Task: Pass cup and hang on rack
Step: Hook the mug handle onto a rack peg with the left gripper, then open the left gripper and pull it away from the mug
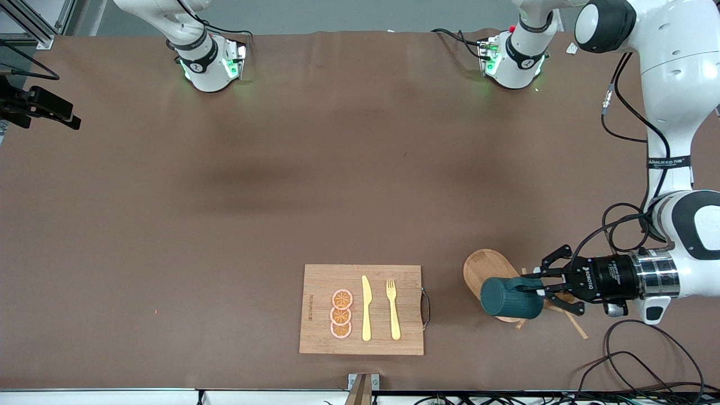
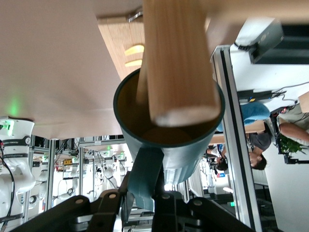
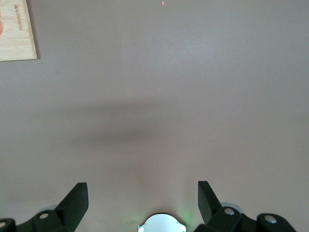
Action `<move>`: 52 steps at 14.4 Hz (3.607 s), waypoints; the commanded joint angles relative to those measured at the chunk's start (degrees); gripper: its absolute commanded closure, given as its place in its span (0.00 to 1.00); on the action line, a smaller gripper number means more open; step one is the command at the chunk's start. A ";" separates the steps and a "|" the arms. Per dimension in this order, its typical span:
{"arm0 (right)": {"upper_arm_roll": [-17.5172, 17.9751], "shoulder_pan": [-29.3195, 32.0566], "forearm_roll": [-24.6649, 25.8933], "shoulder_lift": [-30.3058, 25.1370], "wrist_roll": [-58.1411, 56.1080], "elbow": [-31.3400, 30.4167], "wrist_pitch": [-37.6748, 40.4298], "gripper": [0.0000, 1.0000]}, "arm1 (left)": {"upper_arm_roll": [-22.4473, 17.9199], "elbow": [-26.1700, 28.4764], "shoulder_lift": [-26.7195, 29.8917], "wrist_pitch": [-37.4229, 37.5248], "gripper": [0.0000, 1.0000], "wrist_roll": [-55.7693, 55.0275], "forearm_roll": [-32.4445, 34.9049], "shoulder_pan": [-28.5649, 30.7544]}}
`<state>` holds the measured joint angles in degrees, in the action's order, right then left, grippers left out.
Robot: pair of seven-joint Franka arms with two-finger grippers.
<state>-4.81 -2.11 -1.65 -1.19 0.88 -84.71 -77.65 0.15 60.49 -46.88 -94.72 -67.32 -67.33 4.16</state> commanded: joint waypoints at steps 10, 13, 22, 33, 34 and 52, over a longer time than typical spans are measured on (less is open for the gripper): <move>-0.03 0.09 -0.02 -1.44 0.09 -0.98 0.22 0.00 | 0.12 -0.19 -1.19 0.24 0.99 0.26 3.34 1.29; -0.03 0.09 -0.02 -1.44 0.09 -0.98 0.22 0.00 | 0.12 -0.19 -1.63 0.24 0.98 1.22 3.26 1.90; -0.03 0.09 -0.02 -1.44 0.09 -0.98 0.22 0.00 | 0.12 -0.19 -2.16 0.24 0.79 2.28 2.99 2.43; -0.03 0.09 -0.02 -1.44 0.09 -0.98 0.22 0.00 | 0.20 -0.72 1.61 0.33 0.00 1.93 6.84 1.73; -0.03 0.09 -0.02 -1.44 0.09 -0.98 0.22 0.00 | 0.38 -0.72 3.36 0.33 0.00 1.93 8.77 1.73; -0.03 0.09 -0.02 -1.44 0.09 -0.98 0.22 0.00 | 2.14 -0.46 27.71 16.83 0.00 35.74 62.03 -5.13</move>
<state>-4.89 -2.10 -1.65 -1.19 0.88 -84.69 -77.58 2.58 58.24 -23.14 -80.81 -37.36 -9.01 -1.64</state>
